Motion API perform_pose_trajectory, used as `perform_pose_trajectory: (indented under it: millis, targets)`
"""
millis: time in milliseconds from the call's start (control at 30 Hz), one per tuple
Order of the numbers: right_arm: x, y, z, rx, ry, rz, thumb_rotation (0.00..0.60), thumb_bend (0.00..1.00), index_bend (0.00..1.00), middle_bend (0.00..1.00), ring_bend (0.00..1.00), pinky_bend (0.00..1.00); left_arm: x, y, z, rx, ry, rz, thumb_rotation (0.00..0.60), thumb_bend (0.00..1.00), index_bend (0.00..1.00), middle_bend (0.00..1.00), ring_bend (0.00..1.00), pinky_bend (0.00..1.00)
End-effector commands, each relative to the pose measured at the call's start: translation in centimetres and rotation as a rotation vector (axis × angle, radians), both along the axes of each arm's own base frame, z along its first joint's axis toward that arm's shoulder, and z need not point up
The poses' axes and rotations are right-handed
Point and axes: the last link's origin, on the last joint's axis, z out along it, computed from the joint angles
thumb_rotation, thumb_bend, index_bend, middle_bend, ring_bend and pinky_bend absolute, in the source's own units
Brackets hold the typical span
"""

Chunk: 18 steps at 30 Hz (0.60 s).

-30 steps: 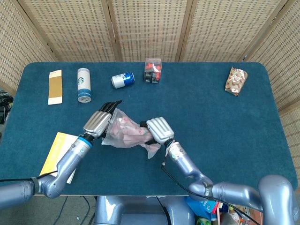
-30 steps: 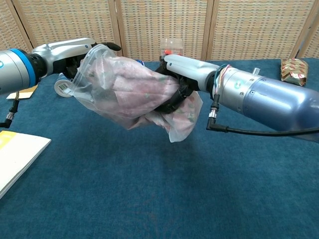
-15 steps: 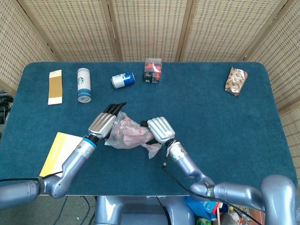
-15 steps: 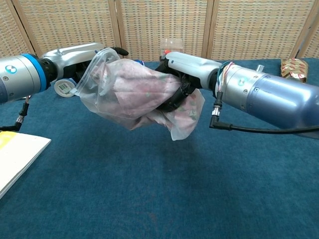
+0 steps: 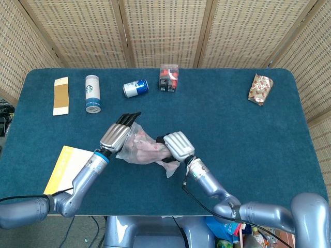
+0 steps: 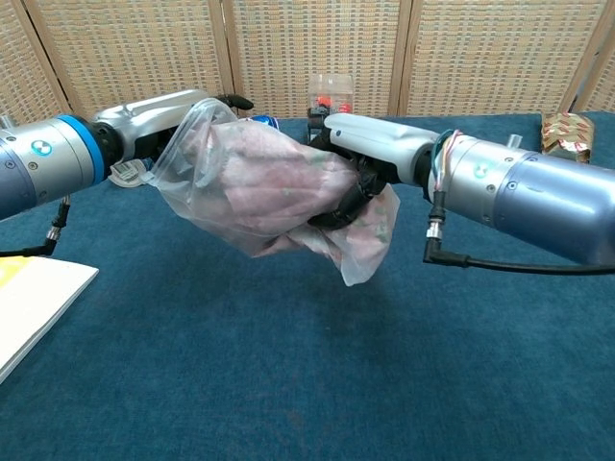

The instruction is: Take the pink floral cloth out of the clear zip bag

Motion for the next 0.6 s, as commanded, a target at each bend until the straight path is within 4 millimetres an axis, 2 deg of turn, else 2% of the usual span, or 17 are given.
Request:
perform_pose_trajectory:
  millis: [33, 67, 167, 367, 600]
  targets:
    - [-1.1, 0.5, 0.7, 0.008, 0.047, 0.021, 0.6, 0.0, 0.0, 0.0, 0.06, 0.34, 0.0, 0.1, -0.5, -0.005, -0.01, -0.005, 0.6, 0.43, 0.75, 0.0, 0.0, 0.0]
    - [-1.5, 0.5, 1.0, -0.001, 0.056, 0.02, 0.6, 0.0, 0.0, 0.0, 0.02, 0.29, -0.1, 0.0, -0.6, -0.011, -0.013, -0.004, 0.6, 0.43, 0.75, 0.0, 0.0, 0.0]
    - [-3.7, 0.9, 2.9, -0.037, 0.095, 0.006, 0.6, 0.0, 0.0, 0.0, 0.0, 0.18, -0.7, 0.4, -1.0, -0.021, 0.01, -0.012, 0.6, 0.43, 0.75, 0.0, 0.0, 0.0]
    - [-8.9, 1.7, 6.9, -0.126, 0.22, 0.009, 0.6, 0.0, 0.0, 0.0, 0.0, 0.14, -1.0, 1.0, -2.3, -0.045, 0.021, -0.008, 0.6, 0.43, 0.75, 0.0, 0.0, 0.0]
    - [-13.7, 3.2, 8.9, -0.274, 0.403, 0.148, 0.6, 0.0, 0.0, 0.01, 0.0, 0.14, 0.2, 1.4, -2.3, -0.031, -0.001, -0.027, 0.6, 0.43, 0.75, 0.0, 0.0, 0.0]
